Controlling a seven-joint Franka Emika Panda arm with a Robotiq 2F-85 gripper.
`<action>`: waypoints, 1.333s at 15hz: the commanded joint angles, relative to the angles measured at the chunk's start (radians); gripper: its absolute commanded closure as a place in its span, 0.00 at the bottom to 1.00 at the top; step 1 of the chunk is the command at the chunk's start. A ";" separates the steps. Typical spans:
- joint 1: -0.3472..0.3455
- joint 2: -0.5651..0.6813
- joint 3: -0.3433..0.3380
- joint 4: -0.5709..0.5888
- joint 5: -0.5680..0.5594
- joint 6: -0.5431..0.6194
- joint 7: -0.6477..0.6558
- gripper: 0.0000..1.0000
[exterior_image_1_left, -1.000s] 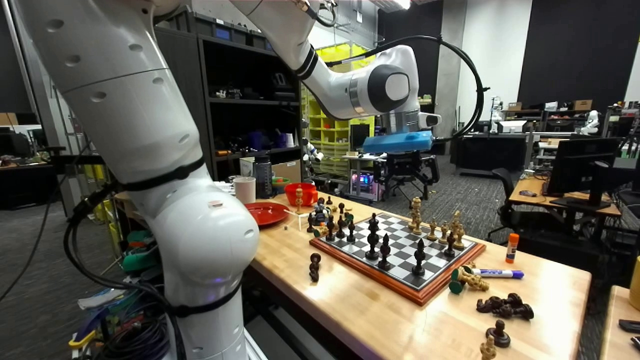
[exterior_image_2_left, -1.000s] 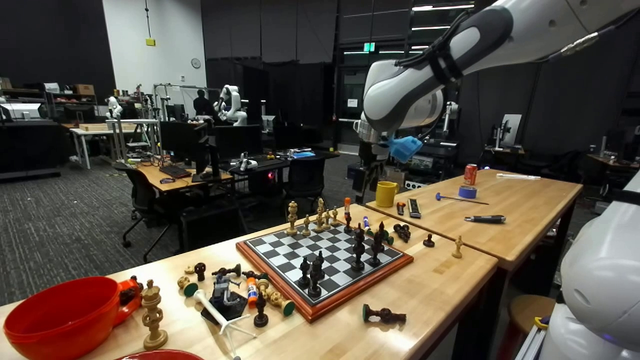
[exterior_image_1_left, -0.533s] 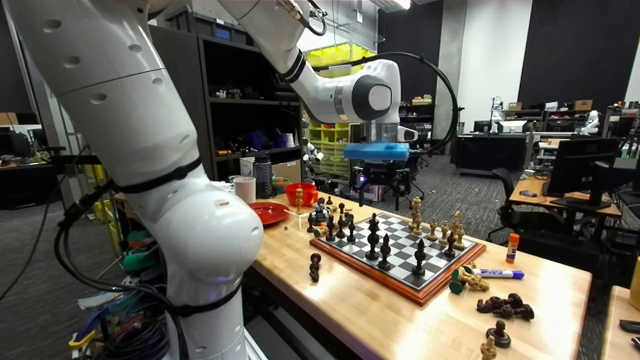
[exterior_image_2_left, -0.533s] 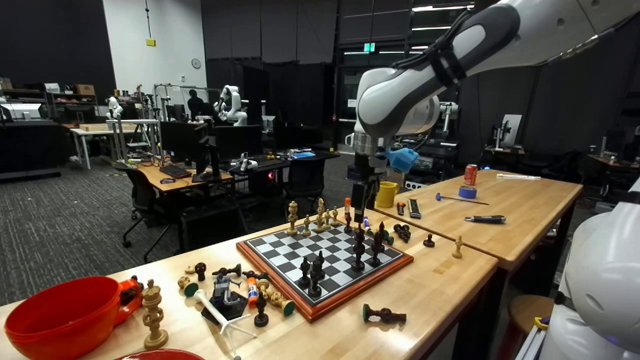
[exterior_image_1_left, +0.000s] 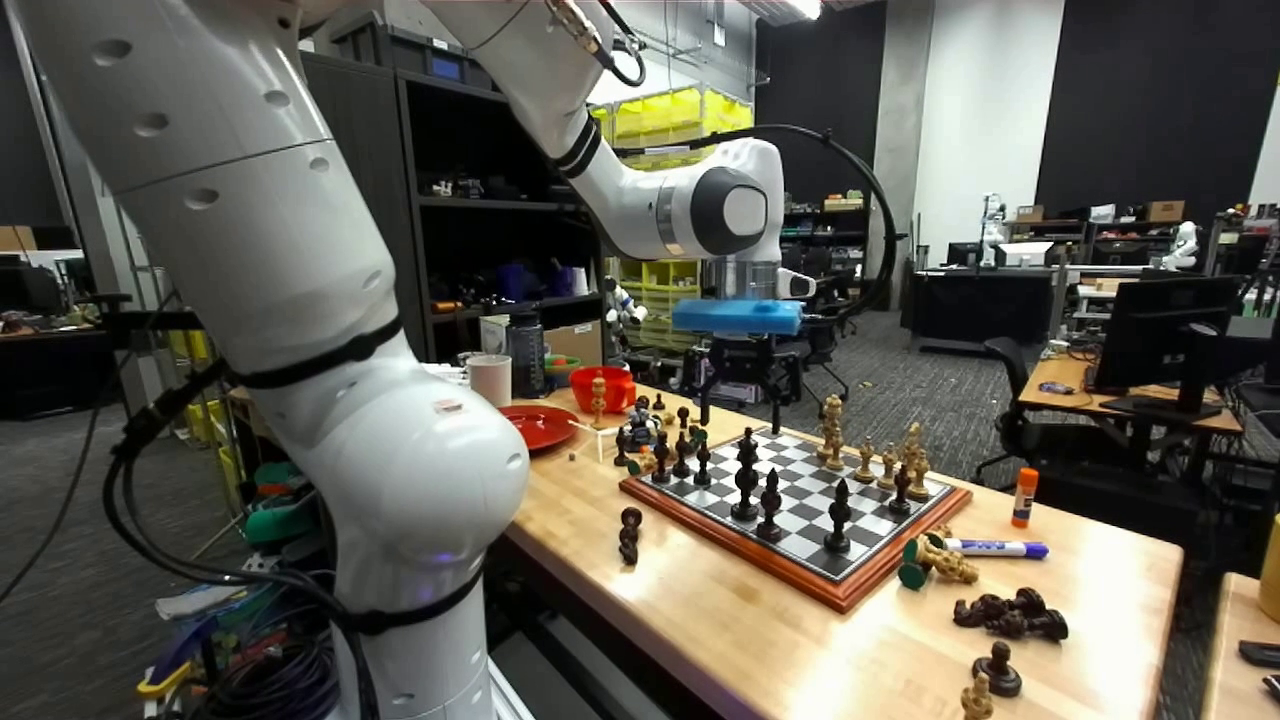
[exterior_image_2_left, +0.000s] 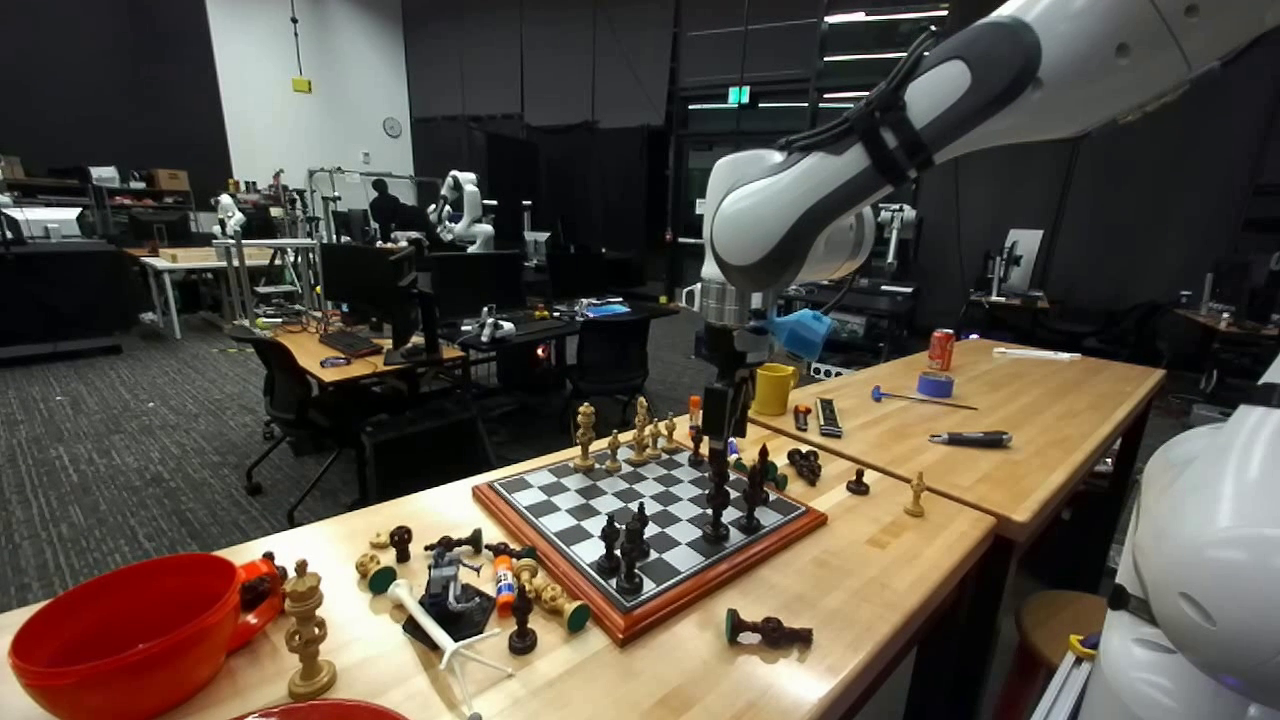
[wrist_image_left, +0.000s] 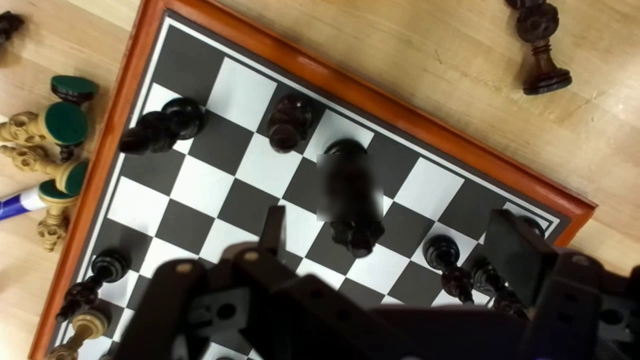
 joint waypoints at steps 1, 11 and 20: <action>0.011 0.011 0.004 0.004 0.010 0.010 -0.030 0.00; 0.025 0.077 -0.002 0.018 0.048 0.042 -0.097 0.32; 0.023 0.077 0.003 0.022 0.070 0.050 -0.134 0.92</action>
